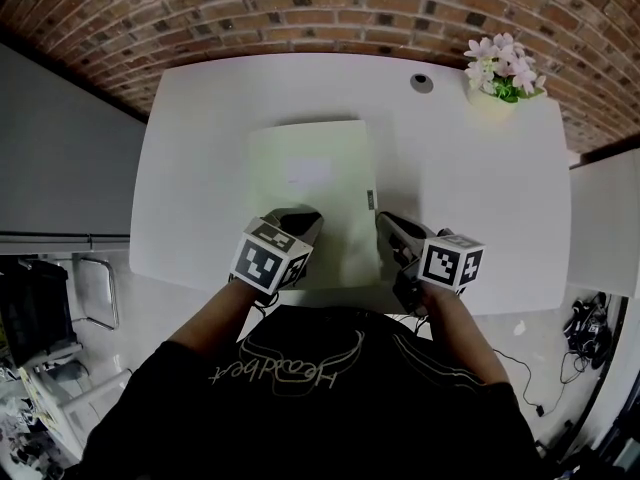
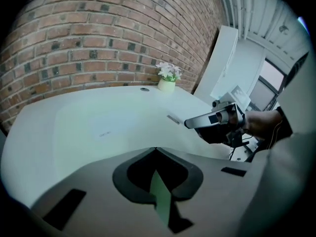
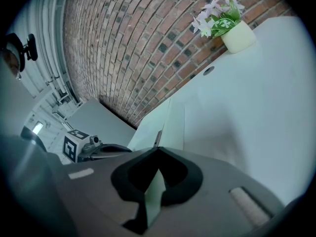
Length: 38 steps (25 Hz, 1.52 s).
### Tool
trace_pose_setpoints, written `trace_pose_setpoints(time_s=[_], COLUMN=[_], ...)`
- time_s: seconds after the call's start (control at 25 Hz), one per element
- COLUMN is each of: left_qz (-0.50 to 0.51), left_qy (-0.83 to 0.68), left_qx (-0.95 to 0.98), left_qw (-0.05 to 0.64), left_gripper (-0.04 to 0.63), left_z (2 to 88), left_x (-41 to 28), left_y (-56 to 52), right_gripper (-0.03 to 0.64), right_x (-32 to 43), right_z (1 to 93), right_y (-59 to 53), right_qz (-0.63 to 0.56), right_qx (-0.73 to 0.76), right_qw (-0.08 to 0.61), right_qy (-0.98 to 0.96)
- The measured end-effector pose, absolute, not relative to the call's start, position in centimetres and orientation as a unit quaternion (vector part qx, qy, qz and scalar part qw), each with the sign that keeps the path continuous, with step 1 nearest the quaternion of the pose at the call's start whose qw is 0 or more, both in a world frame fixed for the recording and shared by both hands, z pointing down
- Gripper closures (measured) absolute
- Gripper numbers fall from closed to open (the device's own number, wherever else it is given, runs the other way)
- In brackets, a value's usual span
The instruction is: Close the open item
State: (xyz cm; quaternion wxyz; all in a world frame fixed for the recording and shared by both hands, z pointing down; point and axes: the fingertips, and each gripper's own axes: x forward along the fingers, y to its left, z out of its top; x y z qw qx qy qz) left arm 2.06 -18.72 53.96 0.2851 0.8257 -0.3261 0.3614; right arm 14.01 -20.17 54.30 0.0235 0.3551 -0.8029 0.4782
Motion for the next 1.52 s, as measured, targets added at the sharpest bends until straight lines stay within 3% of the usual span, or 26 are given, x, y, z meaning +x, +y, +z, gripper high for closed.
trace_pose_setpoints(time_s=[0.76,1.08,1.52], left_qz=[0.378,0.369,0.365], left_qy=[-0.330,-0.310,-0.316], left_qx=[0.819,0.818,0.822], left_qw=[0.278,0.313,0.302], left_gripper=[0.594,0.594,0.594], left_z=[54.6,54.0,52.5], left_x=[2.0,1.9,2.5], left_y=[-18.6,-18.7,-18.9], right_gripper=[0.614,0.614,0.614], right_x=[13.4,13.3,14.1], right_z=[54.0,53.6,52.4], right_y=[-20.0,-20.1,-20.9], right_qz=[0.431,0.437,0.413], right_qx=[0.344,0.319,0.302], right_qw=[0.069,0.065,0.054], right_qy=[-0.831,-0.838,-0.857])
